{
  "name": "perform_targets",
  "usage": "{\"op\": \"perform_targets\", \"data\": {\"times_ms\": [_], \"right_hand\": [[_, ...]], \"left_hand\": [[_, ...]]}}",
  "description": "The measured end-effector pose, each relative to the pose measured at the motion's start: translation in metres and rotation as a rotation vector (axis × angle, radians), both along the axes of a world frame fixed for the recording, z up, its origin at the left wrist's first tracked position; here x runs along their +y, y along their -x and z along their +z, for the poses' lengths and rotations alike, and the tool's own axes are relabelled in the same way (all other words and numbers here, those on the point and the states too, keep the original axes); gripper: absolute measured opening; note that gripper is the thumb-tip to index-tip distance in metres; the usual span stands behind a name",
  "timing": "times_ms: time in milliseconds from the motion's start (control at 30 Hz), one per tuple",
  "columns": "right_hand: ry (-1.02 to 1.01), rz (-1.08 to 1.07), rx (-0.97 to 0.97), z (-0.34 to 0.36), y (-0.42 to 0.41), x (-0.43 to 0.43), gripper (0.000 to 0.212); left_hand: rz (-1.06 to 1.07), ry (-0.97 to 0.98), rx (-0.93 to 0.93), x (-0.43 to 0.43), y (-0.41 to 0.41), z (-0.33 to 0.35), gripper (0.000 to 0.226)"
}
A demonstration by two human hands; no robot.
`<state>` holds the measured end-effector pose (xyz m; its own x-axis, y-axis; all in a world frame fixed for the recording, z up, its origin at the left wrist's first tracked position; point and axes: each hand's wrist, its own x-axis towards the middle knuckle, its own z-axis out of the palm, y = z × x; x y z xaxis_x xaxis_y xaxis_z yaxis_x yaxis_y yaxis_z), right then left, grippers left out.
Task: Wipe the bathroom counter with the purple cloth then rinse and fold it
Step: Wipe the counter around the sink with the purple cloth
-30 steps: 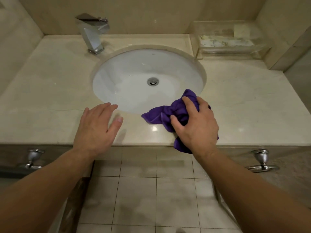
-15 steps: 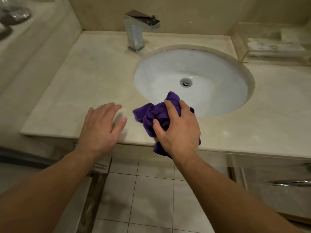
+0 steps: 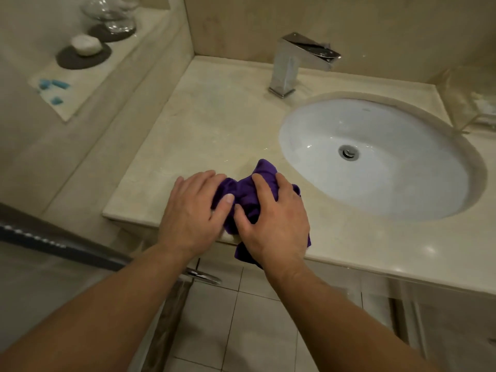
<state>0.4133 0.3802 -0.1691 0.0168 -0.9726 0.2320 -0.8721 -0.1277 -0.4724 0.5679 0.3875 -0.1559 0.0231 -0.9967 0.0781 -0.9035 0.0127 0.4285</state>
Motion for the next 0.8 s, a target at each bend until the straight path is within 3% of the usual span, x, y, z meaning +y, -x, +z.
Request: {"op": "perform_targets", "data": {"times_ms": [333, 500, 633, 800], "right_hand": [[-0.062, 0.123, 0.003, 0.002, -0.042, -0.015, 0.061], [-0.153, 0.364, 0.044, 0.007, -0.031, -0.035, 0.076], [-0.183, 0.569, 0.062, 0.010, -0.014, -0.062, 0.096], [-0.027, 0.757, 0.305, 0.016, 0.005, -0.090, 0.099]], "left_hand": [[-0.101, 0.004, 0.093, -0.016, -0.032, -0.008, 0.054], [-0.126, 0.015, 0.071, -0.011, -0.050, -0.011, 0.054], [-0.175, 0.052, -0.103, -0.002, -0.068, -0.017, 0.056], [-0.141, 0.053, -0.268, -0.025, -0.104, -0.009, 0.028]]}}
